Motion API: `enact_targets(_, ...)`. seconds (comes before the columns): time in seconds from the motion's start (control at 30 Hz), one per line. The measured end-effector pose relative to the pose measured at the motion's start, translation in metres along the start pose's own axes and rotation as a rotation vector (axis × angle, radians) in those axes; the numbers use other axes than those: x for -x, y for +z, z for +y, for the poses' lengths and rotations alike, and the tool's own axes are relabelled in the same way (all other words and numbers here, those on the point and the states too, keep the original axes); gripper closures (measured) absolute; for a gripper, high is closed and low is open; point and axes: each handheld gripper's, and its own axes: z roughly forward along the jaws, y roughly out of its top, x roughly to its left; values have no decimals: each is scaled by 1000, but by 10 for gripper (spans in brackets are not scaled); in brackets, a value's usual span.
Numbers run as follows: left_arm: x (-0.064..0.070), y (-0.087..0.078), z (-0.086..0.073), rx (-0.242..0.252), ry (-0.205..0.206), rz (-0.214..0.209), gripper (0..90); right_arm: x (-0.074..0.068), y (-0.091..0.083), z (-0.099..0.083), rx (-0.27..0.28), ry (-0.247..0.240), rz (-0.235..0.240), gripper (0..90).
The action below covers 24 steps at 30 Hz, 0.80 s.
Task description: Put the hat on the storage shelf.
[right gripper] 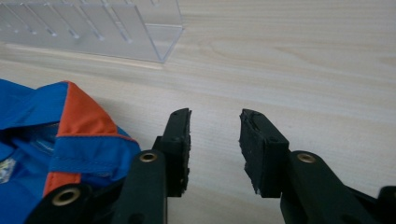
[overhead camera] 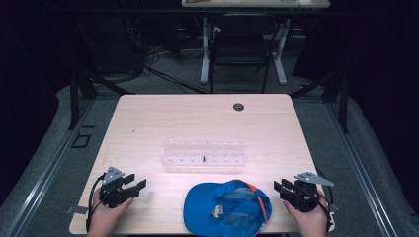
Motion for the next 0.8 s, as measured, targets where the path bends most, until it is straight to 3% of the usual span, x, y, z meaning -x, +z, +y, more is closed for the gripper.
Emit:
enact_targets(0.1, 1, 0, 0, -7, 2, 3, 468, -1, 0, 0, -26, 10, 16, 633)
enact_targets(0.17, 1, 0, 0, -14, 3, -5, 487, -6, -1, 1, -39, -40, -8, 627)
enact_targets(0.23, 2, -1, 0, -8, 10, 5, 490, -8, -1, 1, -23, -46, -3, 622)
enact_targets(0.37, 4, 0, 1, 2, 4, -13, 517, -11, -2, 5, -54, -4, 19, 620)
enact_targets(0.47, 7, 0, 3, -22, 24, -16, 524, -14, -4, 7, -60, 43, 81, 638)
enact_targets(0.5, 8, 0, 3, -21, 26, -17, 524, -16, -5, 8, -58, 45, 74, 654)
enact_targets(0.53, 9, 0, 3, -22, 31, -16, 524, -19, -7, 9, -58, 25, 34, 681)
enact_targets(0.57, 9, 0, 3, -22, 31, -16, 524, -19, -7, 9, -58, 25, 34, 681)
enact_targets(0.6, 10, 0, 4, -27, 38, -14, 524, -23, -12, 12, -68, 3, -11, 695)
enact_targets(0.67, 11, 0, 4, -33, 41, -10, 526, -24, -16, 14, -79, 33, 17, 694)
enact_targets(0.8, 12, 0, 5, -46, 44, -9, 537, -24, -19, 14, -134, 45, 28, 694)
